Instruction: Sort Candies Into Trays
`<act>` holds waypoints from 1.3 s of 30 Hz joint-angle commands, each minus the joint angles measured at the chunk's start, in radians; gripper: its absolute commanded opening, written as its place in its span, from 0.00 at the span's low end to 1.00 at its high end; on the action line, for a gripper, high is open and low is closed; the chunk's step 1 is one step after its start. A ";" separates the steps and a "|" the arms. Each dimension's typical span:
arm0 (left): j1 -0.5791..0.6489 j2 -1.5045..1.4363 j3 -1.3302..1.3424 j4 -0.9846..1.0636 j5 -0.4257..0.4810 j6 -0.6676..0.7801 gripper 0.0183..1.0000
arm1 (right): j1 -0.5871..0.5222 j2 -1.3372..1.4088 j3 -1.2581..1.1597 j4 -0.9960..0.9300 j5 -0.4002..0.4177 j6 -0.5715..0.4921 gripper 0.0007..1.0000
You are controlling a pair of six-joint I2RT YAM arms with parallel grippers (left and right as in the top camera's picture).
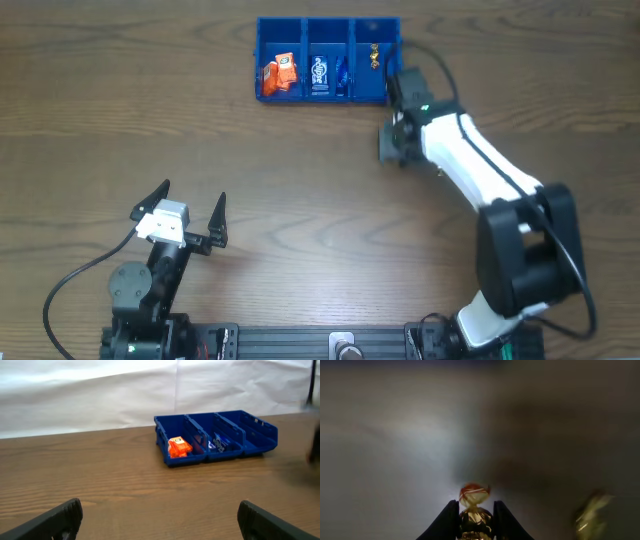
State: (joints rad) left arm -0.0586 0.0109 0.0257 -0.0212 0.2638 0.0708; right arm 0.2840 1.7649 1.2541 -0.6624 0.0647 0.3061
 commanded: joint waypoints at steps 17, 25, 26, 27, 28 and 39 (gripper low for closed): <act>0.006 -0.007 -0.021 -0.030 0.018 -0.011 1.00 | 0.012 0.266 0.304 0.415 0.117 -0.011 0.21; 0.006 -0.007 -0.021 -0.030 0.018 -0.011 1.00 | 0.014 0.268 0.304 0.423 0.117 -0.012 0.60; 0.006 -0.007 -0.021 -0.030 0.018 -0.011 1.00 | 0.014 0.268 0.304 0.423 0.117 -0.012 0.75; 0.006 -0.007 -0.021 -0.030 0.018 -0.011 1.00 | 0.014 0.268 0.304 0.423 0.117 -0.012 0.98; 0.006 -0.007 -0.021 -0.030 0.018 -0.011 1.00 | 0.017 0.268 0.304 0.423 0.117 -0.012 1.00; 0.006 -0.007 -0.021 -0.030 0.018 -0.011 1.00 | 0.031 0.044 0.305 0.297 0.136 -0.027 1.00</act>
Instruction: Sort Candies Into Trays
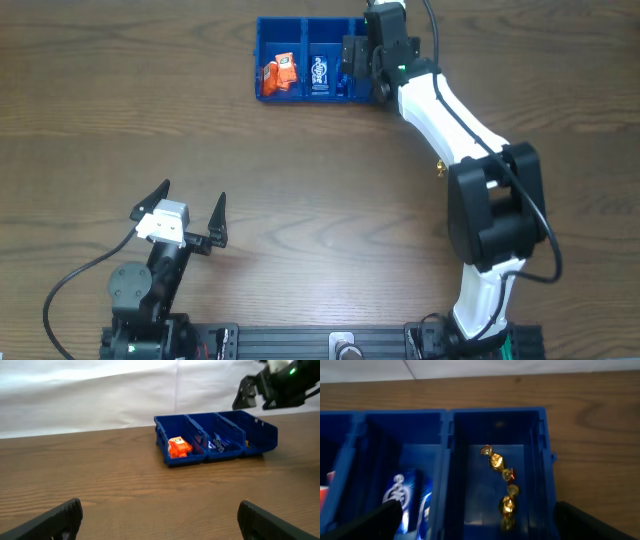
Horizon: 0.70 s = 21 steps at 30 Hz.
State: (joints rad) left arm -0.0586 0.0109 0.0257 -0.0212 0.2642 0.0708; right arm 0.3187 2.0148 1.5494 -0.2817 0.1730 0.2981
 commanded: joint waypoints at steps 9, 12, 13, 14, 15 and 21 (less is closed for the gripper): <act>0.006 -0.007 -0.021 -0.030 0.017 -0.011 1.00 | -0.100 -0.468 0.009 -0.777 0.070 -0.095 1.00; 0.006 -0.007 -0.021 -0.030 0.017 -0.011 1.00 | -0.133 -0.464 -0.040 -0.878 0.069 -0.095 1.00; 0.006 -0.007 -0.021 -0.030 0.017 -0.011 1.00 | -0.142 -0.464 -0.072 -0.890 0.069 -0.095 1.00; 0.006 -0.007 -0.021 -0.030 0.017 -0.011 1.00 | -0.149 -0.464 -0.108 -0.893 0.064 -0.094 1.00; 0.006 -0.007 -0.021 -0.030 0.018 -0.011 1.00 | -0.156 -0.464 -0.146 -0.885 0.058 -0.095 1.00; 0.006 -0.007 -0.021 -0.030 0.017 -0.011 1.00 | -0.210 -0.464 -0.388 -0.696 -0.085 -0.149 1.00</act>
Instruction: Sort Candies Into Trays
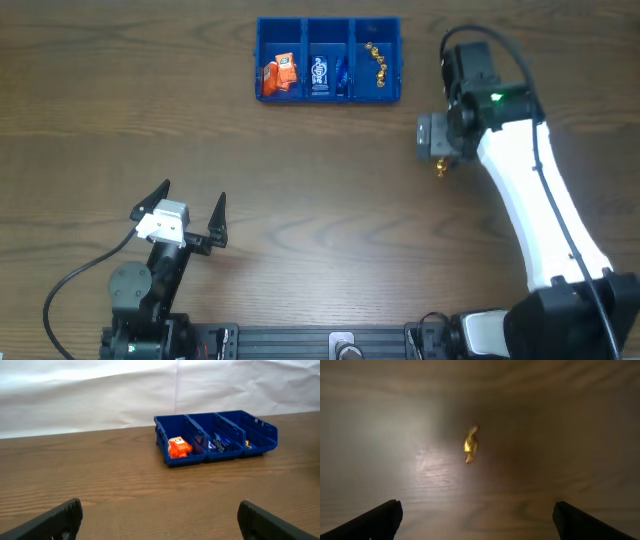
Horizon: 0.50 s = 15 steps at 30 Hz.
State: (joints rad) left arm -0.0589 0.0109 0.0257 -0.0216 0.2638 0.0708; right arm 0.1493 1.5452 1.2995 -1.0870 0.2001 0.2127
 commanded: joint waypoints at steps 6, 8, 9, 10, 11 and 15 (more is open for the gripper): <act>0.006 -0.007 -0.021 -0.030 0.018 -0.011 1.00 | -0.101 0.040 -0.269 0.288 -0.170 -0.065 1.00; 0.006 -0.007 -0.021 -0.030 0.018 -0.011 1.00 | -0.113 0.062 -0.271 0.305 -0.172 -0.065 1.00; 0.006 -0.007 -0.021 -0.030 0.018 -0.011 1.00 | -0.115 0.074 -0.271 0.315 -0.172 -0.066 1.00; 0.006 -0.007 -0.021 -0.030 0.018 -0.011 1.00 | -0.117 0.085 -0.271 0.325 -0.172 -0.066 1.00; 0.006 -0.007 -0.021 -0.030 0.018 -0.011 1.00 | -0.117 0.102 -0.271 0.340 -0.172 -0.068 1.00; 0.006 -0.007 -0.021 -0.030 0.018 -0.011 1.00 | -0.117 0.159 -0.271 0.390 -0.172 -0.088 0.99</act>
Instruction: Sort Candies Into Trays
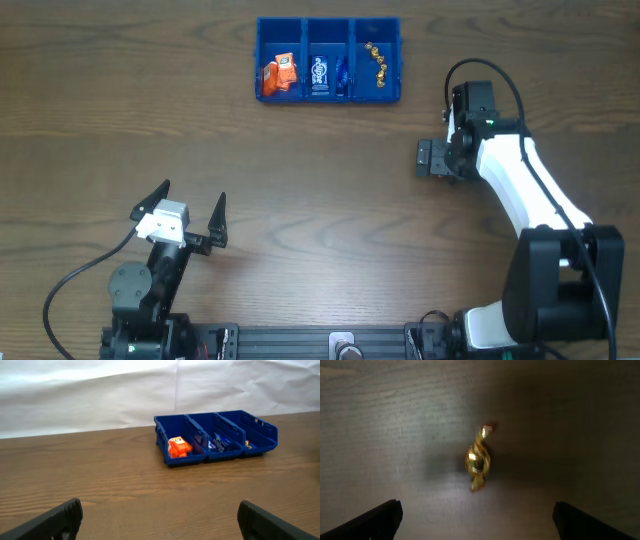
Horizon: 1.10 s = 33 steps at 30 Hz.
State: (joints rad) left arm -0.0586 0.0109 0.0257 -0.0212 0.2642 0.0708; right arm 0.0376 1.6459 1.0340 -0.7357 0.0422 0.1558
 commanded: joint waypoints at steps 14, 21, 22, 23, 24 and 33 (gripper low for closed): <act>0.006 -0.007 -0.021 -0.030 0.017 -0.011 1.00 | -0.005 0.140 -0.006 0.089 -0.011 -0.035 0.89; 0.006 -0.007 -0.021 -0.030 0.017 -0.011 1.00 | -0.005 0.151 -0.007 0.100 -0.011 -0.035 0.83; 0.006 -0.007 -0.021 -0.030 0.017 -0.011 1.00 | -0.005 0.152 -0.007 0.102 -0.011 -0.035 0.82; 0.006 -0.007 -0.021 -0.030 0.017 -0.011 1.00 | -0.005 0.156 -0.007 0.106 -0.011 -0.034 0.81; 0.006 -0.007 -0.021 -0.030 0.017 -0.011 1.00 | -0.005 0.156 -0.007 0.108 -0.011 -0.034 0.80; 0.006 -0.007 -0.021 -0.030 0.017 -0.011 1.00 | -0.005 0.163 -0.007 0.113 -0.011 -0.034 0.70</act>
State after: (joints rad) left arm -0.0586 0.0109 0.0257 -0.0212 0.2642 0.0708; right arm 0.0376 1.7916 1.0328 -0.6273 0.0326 0.1242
